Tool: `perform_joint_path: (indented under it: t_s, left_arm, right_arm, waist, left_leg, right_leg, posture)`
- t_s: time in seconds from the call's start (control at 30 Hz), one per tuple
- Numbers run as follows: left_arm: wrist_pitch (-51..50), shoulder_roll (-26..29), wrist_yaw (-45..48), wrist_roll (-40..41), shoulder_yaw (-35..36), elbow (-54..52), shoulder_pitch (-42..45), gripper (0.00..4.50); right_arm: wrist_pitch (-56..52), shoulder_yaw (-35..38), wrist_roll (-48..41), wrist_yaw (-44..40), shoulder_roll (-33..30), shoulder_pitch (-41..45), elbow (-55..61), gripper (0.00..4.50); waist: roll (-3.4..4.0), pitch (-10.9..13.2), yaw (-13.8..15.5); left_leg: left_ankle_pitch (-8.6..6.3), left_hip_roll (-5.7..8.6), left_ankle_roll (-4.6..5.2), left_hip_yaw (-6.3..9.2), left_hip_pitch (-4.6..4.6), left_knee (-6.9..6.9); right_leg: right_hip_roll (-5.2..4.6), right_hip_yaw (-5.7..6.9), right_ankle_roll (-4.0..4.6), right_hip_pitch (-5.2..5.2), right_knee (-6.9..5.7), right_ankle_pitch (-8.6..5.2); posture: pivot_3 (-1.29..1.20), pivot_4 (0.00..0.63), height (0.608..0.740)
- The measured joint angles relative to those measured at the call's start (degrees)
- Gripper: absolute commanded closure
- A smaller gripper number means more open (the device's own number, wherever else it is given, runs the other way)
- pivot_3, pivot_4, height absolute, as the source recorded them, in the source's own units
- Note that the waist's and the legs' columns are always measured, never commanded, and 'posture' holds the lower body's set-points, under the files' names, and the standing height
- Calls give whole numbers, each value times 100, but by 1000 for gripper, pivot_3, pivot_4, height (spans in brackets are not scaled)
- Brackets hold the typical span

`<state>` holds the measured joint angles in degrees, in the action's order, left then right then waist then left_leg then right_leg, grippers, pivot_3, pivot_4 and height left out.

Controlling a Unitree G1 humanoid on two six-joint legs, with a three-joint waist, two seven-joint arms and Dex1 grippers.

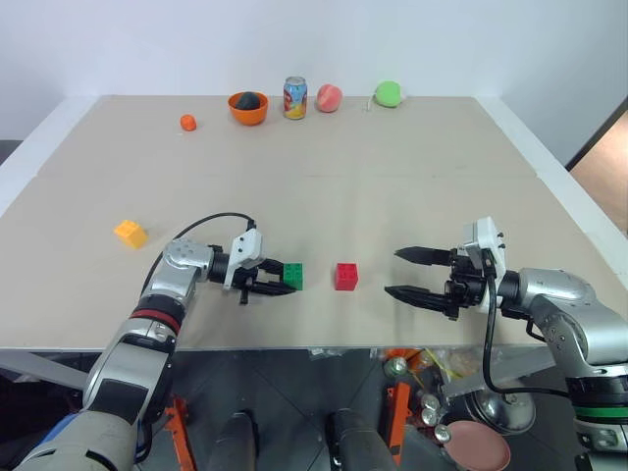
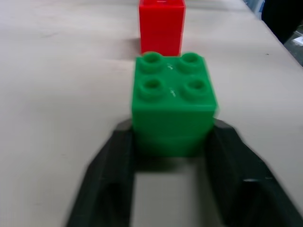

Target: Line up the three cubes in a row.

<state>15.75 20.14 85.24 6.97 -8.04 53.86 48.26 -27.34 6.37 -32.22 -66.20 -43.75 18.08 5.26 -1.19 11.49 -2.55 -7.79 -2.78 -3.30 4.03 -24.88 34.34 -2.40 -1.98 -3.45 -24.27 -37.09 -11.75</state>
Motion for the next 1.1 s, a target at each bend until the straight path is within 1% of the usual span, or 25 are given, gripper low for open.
perform_joint_path:
  t_s: [0.07,0.23,0.4,0.53,0.63,0.7,0.77,0.87,0.97,1.0,1.1]
  left_arm:
    - [7,-13,-79,-1,4,0,-1,528]
    - [195,48,-155,-24,4,-6,-16,528]
    - [266,365,-43,-8,15,-202,-149,528]
    - [238,814,148,85,83,-564,-422,528]
    - [-14,1266,315,262,199,-1210,-863,528]
    - [-329,1540,180,456,448,-1853,-1272,528]
    - [-639,1621,-148,620,696,-2356,-1548,528]
    - [-1231,1593,-1350,749,1204,-3231,-2163,528]
    - [-1816,1341,-2750,715,1696,-3800,-2805,528]
    - [-1949,1254,-3013,717,1810,-3890,-2943,528]
    - [-2721,929,-4093,857,2198,-4706,-3797,528]
  right_arm:
    - [2,-4,7,-1,15,47,0,104]
    - [23,-59,51,-29,30,187,-82,104]
    - [59,-146,53,-135,60,433,-189,104]
    - [4,-120,-96,-155,141,756,-287,104]
    - [-30,-100,-174,-214,140,1001,-324,104]
    - [-32,-112,-184,-199,192,1190,-322,104]
    - [-13,-126,-176,-89,302,1314,-307,104]
    - [8,-302,-32,381,781,1606,-249,104]
    - [-7,-514,7,527,1038,1676,-154,104]
    - [-9,-542,4,525,1051,1676,-150,104]
    - [34,-650,68,446,1090,1753,-264,104]
  waist:
    - [0,0,1]
    - [0,0,-7]
    - [0,0,-11]
    - [0,0,-21]
    - [1,1,-21]
    - [1,1,-18]
    - [1,1,0]
    - [1,1,-8]
    - [1,0,-9]
    - [1,0,-9]
    - [0,1,-9]
  left_leg:
    - [0,0,0,0,0,3]
    - [0,0,0,0,-1,4]
    - [0,-1,0,0,0,-2]
    - [0,-2,0,0,1,-2]
    - [-1,-5,0,-4,1,-5]
    - [-1,-7,-1,-4,-1,-5]
    - [-1,-7,-1,-4,0,-4]
    - [-1,-9,-1,-8,5,-5]
    - [-1,-12,-2,-9,9,-6]
    - [-2,-12,-2,-11,10,-6]
    - [-5,-13,-7,-13,8,-6]
  right_leg:
    - [1,0,0,0,0,2]
    - [1,-2,-1,-1,0,3]
    - [3,-3,-1,-4,-1,2]
    - [4,-6,0,-5,-1,2]
    - [5,-11,0,-7,-2,2]
    - [4,-11,0,-9,-2,2]
    - [3,-10,0,-6,-1,2]
    - [4,-12,1,-6,-2,2]
    - [7,-12,1,-4,-3,2]
    - [5,-14,0,-3,-3,2]
    - [6,-16,0,-5,-2,2]
  posture:
    - [0,150,740]
    - [0,150,740]
    - [0,150,740]
    - [0,150,740]
    - [0,150,740]
    - [0,150,740]
    - [0,150,740]
    - [0,150,740]
    - [0,150,740]
    - [0,150,740]
    - [0,150,740]
